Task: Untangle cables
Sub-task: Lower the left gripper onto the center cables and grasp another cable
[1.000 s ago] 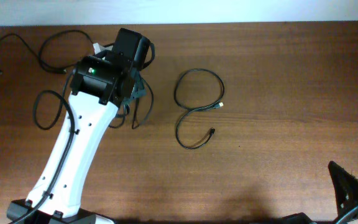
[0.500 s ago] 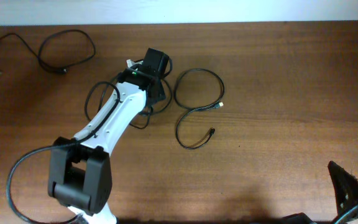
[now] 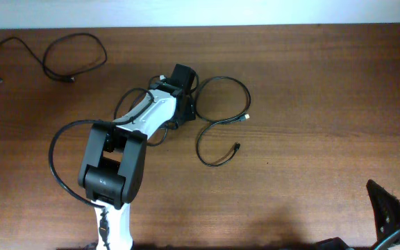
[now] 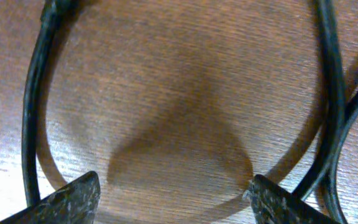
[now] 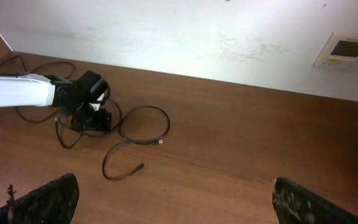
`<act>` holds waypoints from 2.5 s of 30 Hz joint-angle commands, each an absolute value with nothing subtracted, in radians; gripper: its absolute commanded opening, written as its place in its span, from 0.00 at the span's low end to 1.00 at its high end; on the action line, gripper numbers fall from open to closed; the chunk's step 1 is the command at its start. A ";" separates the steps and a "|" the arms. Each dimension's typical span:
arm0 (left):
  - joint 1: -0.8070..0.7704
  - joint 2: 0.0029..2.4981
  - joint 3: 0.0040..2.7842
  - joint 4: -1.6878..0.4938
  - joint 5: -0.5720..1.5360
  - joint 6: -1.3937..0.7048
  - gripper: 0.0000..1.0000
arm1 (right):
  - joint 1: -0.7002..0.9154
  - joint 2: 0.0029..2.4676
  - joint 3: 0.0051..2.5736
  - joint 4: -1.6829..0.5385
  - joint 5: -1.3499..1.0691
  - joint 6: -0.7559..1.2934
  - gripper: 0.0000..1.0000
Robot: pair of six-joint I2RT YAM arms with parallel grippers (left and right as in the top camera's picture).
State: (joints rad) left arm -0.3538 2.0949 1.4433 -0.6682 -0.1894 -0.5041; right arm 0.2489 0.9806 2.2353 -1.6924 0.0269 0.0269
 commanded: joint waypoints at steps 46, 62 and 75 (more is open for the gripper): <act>-0.336 2.193 1.989 -1.203 0.111 0.308 0.99 | 0.242 0.976 2.235 -1.698 0.039 0.034 0.99; -0.340 2.164 1.551 -0.861 0.160 0.168 0.96 | 0.242 0.976 2.235 -1.698 0.039 0.034 0.98; -0.354 2.056 1.533 -0.840 0.070 -0.078 0.99 | 0.242 0.976 2.235 -1.698 0.039 0.034 0.98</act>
